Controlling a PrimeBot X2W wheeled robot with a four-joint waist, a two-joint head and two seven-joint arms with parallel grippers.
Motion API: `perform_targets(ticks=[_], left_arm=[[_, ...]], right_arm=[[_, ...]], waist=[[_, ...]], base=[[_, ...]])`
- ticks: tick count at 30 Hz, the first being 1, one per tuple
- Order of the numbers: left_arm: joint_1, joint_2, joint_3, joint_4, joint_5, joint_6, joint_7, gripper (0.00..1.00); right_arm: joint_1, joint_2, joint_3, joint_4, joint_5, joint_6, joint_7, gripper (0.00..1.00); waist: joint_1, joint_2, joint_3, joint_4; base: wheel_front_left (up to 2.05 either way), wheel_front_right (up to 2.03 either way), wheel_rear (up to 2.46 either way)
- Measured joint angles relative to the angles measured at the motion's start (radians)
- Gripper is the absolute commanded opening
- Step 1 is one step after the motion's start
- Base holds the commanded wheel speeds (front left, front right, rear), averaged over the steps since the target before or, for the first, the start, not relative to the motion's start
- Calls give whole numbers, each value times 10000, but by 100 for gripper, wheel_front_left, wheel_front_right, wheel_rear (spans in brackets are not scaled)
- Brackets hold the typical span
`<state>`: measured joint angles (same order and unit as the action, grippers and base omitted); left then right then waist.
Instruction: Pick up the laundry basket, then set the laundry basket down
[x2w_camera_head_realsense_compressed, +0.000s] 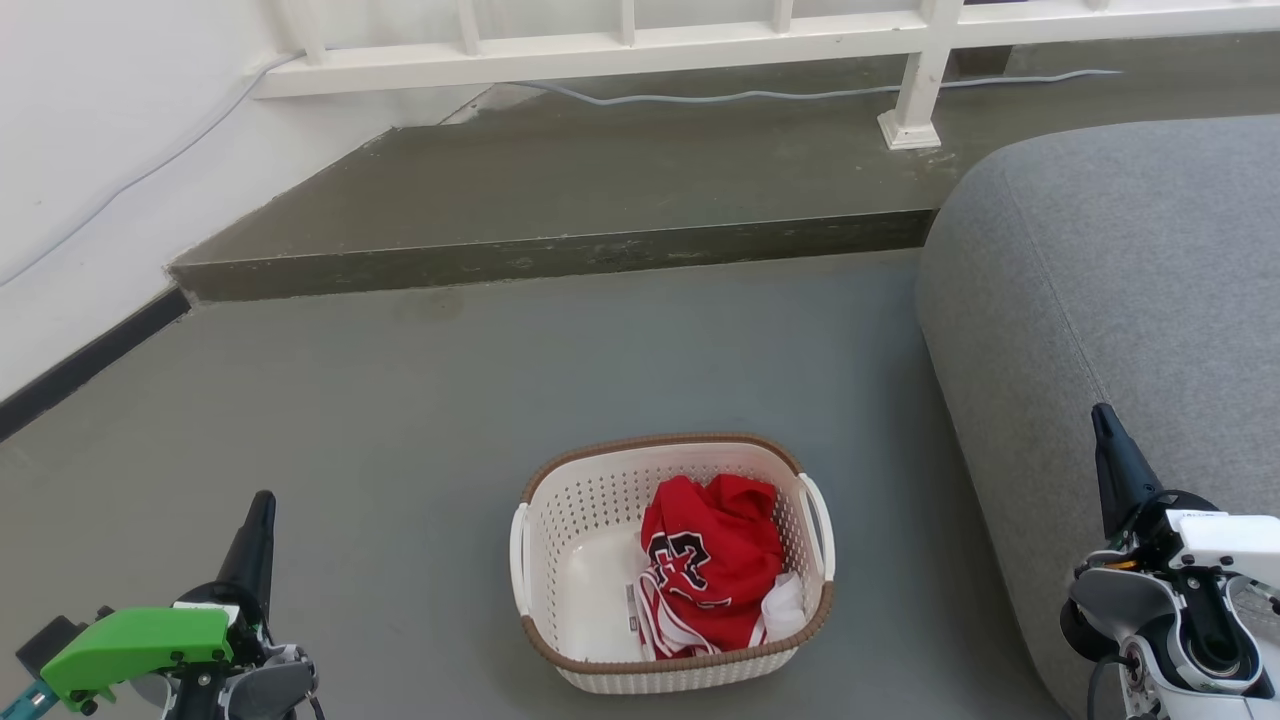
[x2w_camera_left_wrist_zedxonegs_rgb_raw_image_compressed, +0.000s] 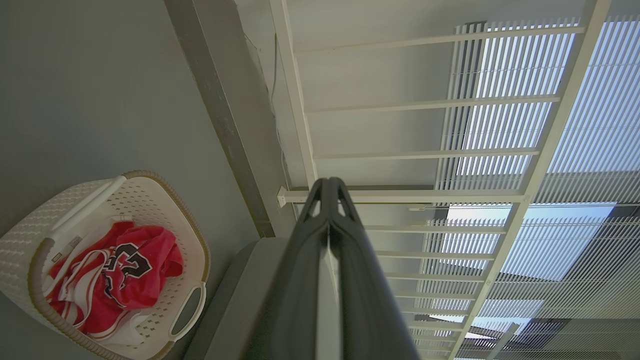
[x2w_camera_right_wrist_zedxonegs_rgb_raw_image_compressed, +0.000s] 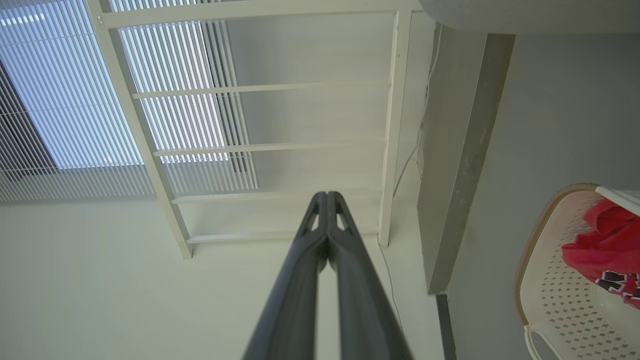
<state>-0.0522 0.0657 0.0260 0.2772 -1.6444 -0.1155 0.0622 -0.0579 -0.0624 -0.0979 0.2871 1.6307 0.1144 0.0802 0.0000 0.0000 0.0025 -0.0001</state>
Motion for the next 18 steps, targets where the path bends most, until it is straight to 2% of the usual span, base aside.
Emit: perform_targets(ticks=[18], left_arm=[[-4, -2, 10, 12, 0, -2, 73, 0]], right_arm=[[-3, 2, -12, 0, 0, 2, 0, 0]], waist=[[0, 0, 0, 0]], base=[[0, 0, 0]])
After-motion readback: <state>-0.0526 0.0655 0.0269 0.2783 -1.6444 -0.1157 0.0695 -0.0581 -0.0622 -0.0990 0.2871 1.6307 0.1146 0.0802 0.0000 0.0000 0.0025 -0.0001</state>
